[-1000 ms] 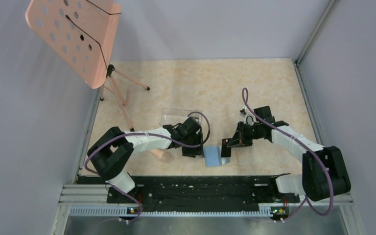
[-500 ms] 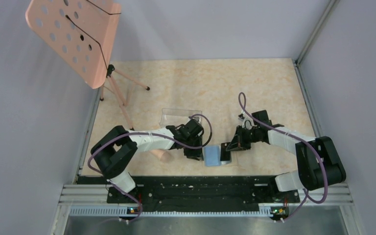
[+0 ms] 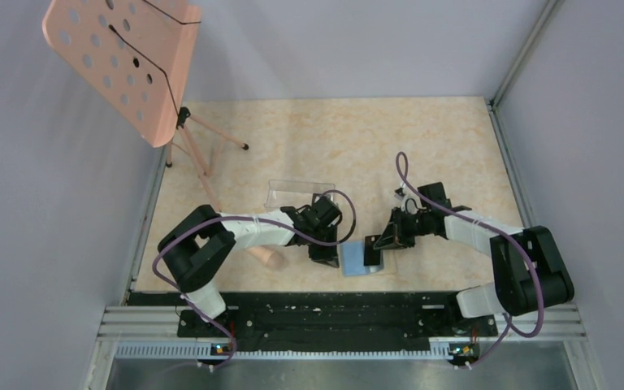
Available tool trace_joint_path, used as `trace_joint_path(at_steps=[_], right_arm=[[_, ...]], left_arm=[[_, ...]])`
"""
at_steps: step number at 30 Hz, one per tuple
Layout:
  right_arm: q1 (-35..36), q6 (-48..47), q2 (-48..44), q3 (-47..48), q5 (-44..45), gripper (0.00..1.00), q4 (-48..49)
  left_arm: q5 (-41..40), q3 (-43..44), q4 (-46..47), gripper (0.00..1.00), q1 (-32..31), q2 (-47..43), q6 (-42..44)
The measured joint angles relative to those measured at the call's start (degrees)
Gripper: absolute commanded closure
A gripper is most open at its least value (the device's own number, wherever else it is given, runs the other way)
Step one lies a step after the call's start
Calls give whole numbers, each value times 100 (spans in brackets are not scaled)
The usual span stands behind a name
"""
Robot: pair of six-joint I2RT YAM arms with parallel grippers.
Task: Put the credit cards into the card holder
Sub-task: Insert the credit card into the card holder.
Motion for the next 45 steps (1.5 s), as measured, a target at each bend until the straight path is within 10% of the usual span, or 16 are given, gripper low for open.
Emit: trace_joint_path(at_steps=[45], right_arm=[[26, -17, 520, 37, 13, 100, 157]], left_arm=[[153, 254, -197, 100, -11, 221, 52]])
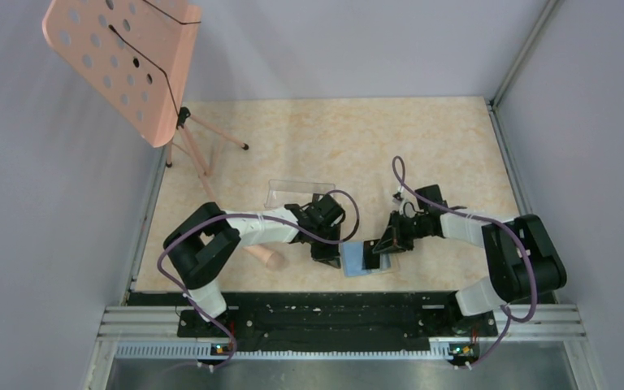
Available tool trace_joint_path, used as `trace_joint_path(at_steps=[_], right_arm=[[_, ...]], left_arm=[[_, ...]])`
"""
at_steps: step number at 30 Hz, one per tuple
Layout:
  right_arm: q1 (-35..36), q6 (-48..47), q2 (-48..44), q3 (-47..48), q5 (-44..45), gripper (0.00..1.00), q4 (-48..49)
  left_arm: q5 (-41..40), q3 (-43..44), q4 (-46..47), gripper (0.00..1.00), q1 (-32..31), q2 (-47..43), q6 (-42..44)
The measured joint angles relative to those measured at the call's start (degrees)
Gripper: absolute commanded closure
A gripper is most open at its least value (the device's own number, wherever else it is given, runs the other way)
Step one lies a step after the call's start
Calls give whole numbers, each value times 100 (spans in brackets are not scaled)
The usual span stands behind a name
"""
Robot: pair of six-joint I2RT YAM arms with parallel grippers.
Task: Put the credit cards into the card holder
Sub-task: Insert the credit card into the card holder.
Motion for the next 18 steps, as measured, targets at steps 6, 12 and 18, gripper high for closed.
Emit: trace_joint_path(at_steps=[6, 12, 18], right_arm=[[0, 39, -212, -210, -173, 100, -50], [0, 17, -243, -212, -179, 100, -219], [0, -68, 31, -57, -284, 100, -356]], left_arm=[[31, 46, -17, 100, -7, 42, 28], [52, 103, -26, 100, -37, 94, 61], [37, 212, -138, 100, -68, 155, 120]])
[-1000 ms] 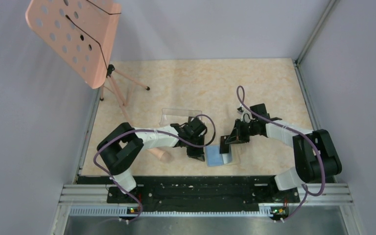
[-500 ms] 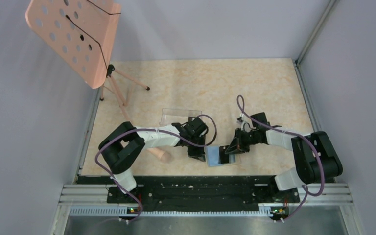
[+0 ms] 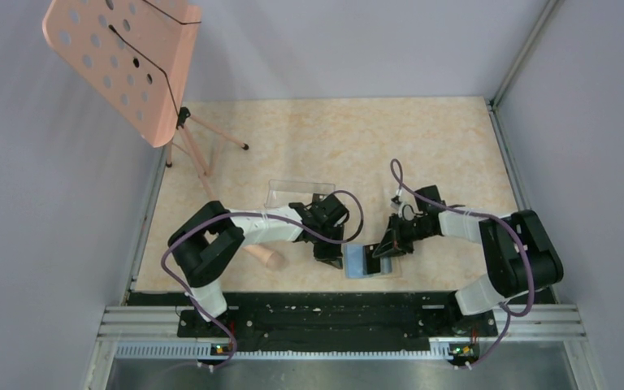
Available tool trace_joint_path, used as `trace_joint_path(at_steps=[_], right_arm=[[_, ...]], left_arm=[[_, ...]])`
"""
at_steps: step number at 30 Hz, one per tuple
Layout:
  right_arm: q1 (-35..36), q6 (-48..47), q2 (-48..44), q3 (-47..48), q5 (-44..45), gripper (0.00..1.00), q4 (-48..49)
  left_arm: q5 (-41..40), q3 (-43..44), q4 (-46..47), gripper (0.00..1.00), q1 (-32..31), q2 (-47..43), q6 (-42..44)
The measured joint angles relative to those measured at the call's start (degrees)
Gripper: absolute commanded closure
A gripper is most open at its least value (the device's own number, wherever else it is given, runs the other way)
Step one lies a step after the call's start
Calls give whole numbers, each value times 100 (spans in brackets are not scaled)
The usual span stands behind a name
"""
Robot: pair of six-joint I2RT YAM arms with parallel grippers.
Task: Put the credit cards into the card holder
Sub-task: Insert the credit card into the card holder.
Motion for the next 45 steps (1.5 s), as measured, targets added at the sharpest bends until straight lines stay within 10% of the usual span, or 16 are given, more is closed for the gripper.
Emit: trace_joint_path(at_steps=[21, 45], right_arm=[[459, 149, 424, 151, -96, 91, 249], [1390, -221, -11, 1235, 2295, 32, -1504]], left_arm=[[-44, 264, -308, 100, -39, 157, 133], [-15, 361, -343, 100, -94, 232, 149]])
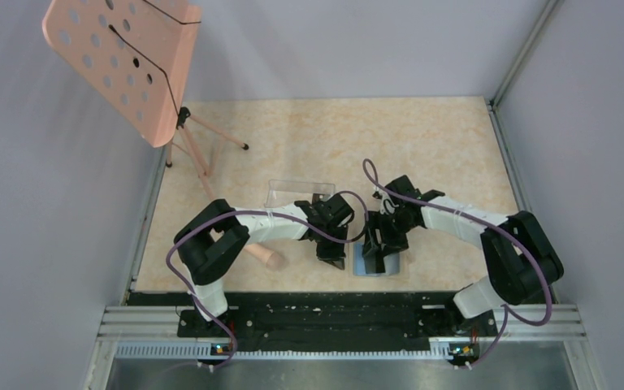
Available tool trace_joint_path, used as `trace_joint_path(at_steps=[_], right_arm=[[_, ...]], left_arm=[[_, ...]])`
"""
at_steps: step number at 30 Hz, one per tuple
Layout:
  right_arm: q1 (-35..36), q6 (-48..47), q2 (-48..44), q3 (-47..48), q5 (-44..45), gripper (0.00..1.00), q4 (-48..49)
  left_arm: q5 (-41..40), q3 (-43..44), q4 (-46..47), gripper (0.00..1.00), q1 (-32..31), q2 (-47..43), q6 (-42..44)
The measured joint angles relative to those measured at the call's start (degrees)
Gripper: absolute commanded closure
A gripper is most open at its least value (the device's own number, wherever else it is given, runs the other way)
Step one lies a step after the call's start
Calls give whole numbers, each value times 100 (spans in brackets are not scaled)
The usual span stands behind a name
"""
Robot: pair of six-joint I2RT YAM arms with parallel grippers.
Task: Put the credit cards into the card holder
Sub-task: Insert the credit card into the card holder.
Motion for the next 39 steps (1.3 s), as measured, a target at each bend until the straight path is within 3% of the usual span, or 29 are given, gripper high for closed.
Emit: trace_joint_path(at_steps=[6, 11, 18, 20, 26, 28, 33, 39], right_arm=[[57, -72, -210, 11, 466, 26, -313], [57, -122, -289, 11, 656, 32, -448], [57, -55, -195, -9, 358, 58, -286], [57, 37, -146, -31, 157, 60, -140], [122, 326, 66, -39, -337, 83, 208], [173, 442, 201, -39, -511, 86, 323], [269, 664, 310, -37, -730, 82, 474], [284, 605, 140, 24, -356, 57, 238]], left_arm=[[0, -2, 2, 100, 0, 0, 0], [2, -2, 4, 100, 0, 0, 0], [9, 0, 7, 100, 0, 0, 0], [9, 0, 9, 100, 0, 0, 0], [42, 0, 68, 100, -22, 13, 0], [42, 0, 68, 100, -20, 13, 0], [39, 0, 68, 100, -22, 13, -2], [37, 0, 66, 100, -22, 13, -9]])
